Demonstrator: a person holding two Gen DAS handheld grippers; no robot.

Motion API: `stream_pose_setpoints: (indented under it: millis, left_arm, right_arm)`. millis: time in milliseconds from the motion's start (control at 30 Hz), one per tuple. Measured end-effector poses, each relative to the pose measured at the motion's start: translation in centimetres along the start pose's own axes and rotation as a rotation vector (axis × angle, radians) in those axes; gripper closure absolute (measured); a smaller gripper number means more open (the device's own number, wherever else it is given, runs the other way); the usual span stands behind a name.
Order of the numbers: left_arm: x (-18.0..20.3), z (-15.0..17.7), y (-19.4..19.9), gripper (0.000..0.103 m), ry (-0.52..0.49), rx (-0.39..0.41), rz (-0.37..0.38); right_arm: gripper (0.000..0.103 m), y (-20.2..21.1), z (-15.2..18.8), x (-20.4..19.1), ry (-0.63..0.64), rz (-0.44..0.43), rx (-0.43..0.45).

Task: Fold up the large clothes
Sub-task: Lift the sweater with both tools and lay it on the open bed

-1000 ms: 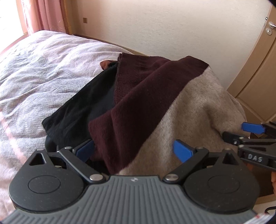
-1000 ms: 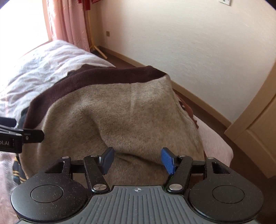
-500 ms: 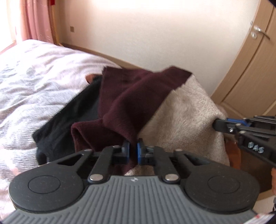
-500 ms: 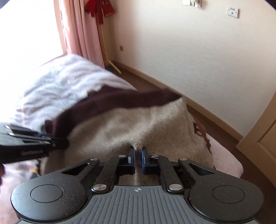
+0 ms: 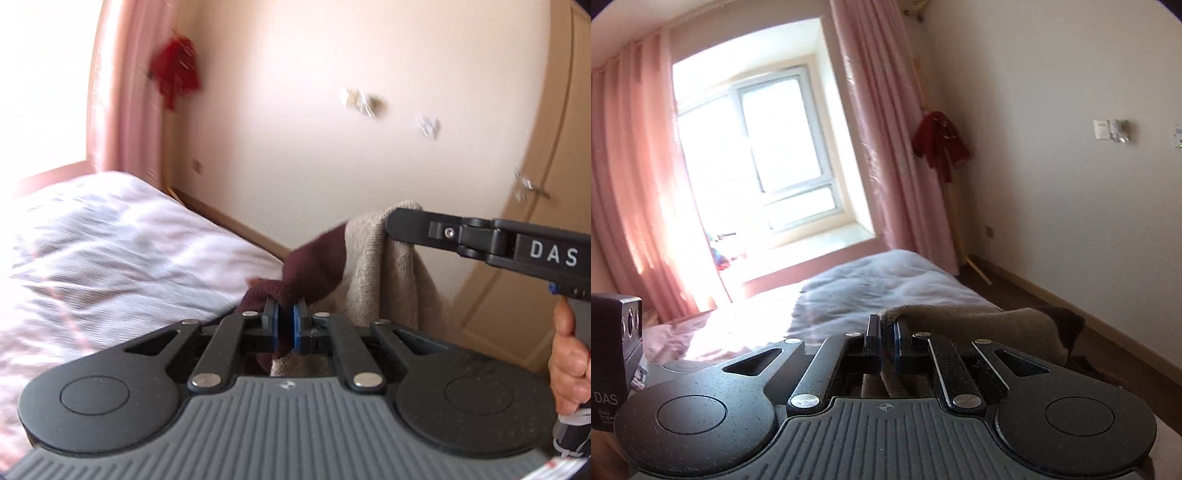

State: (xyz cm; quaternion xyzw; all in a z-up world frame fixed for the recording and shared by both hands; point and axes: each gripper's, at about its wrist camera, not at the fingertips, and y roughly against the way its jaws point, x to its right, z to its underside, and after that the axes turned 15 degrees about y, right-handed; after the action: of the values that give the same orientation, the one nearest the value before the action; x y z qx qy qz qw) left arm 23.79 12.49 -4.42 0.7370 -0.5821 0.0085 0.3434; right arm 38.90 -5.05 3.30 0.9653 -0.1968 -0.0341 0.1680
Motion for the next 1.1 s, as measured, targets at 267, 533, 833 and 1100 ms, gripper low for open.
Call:
stream_pose_setpoints:
  millis: [267, 533, 833, 1100]
  left_arm:
    - [-2.4, 1.0, 18.0, 0.098, 0.095, 0.224, -0.162]
    - [-5.2, 2.7, 34.4, 0.097, 0.113, 0.354, -0.382]
    - [-12.8, 10.4, 44.8, 0.062, 0.338, 0.187, -0.752]
    - [-13.6, 19.1, 49.2, 0.052, 0.52, 0.064, -0.84]
  right_arm:
    - [0.101, 3.6, -4.0, -13.3, 0.05, -0.279, 0.118]
    - [0.101, 5.8, -7.3, -28.1, 0.033, -0.517, 0.2]
    - [0.067, 5.1, 0.1, -42.9, 0.156, -0.637, -0.204]
    - [0.065, 7.9, 8.2, -44.0, 0.299, -0.664, -0.465]
